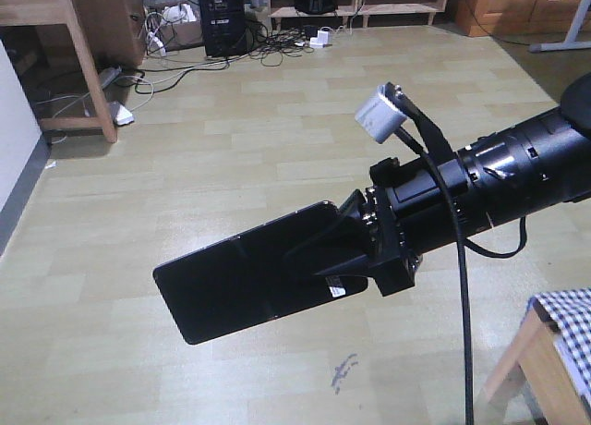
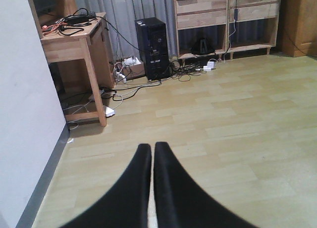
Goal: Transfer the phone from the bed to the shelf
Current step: 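Hold the phone in the right gripper while the base turns away, then hold the phone while the base drives to the wooden shelf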
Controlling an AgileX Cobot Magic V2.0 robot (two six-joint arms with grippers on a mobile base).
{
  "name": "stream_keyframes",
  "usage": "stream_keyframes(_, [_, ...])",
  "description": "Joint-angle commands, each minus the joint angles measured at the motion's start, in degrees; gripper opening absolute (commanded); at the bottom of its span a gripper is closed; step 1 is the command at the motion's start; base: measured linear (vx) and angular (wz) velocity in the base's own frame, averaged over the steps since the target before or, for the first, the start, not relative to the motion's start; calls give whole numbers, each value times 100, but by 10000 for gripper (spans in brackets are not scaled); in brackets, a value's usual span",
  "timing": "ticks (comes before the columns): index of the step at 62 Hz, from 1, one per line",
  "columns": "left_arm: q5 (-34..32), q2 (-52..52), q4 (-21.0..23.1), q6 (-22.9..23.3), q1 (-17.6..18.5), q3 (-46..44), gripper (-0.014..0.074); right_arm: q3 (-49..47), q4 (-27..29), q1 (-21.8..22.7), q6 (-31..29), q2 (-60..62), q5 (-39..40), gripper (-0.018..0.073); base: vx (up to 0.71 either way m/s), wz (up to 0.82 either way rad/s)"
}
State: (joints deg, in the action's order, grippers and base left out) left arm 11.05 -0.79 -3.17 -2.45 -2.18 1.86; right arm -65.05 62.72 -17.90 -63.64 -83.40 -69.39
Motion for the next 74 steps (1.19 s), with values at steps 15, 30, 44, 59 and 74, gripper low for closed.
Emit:
stream_keyframes(15, [-405,-66,26,22,2,-146,1,-130,501,11,-38,244,-452,-1,41,-2])
stream_keyframes(30, [-405,-66,26,22,2,-146,1,-130,501,11,-38,244,-452,-1,42,-10])
stream_keyframes(44, [-405,-66,26,22,2,-146,1,-130,501,11,-38,244,-452,-1,42,-16])
stream_keyframes(59, [-405,-66,26,22,2,-146,1,-130,501,11,-38,244,-452,-1,42,-19])
stream_keyframes(74, [-405,-66,26,22,2,-146,1,-130,501,11,-38,244,-452,-1,43,-16])
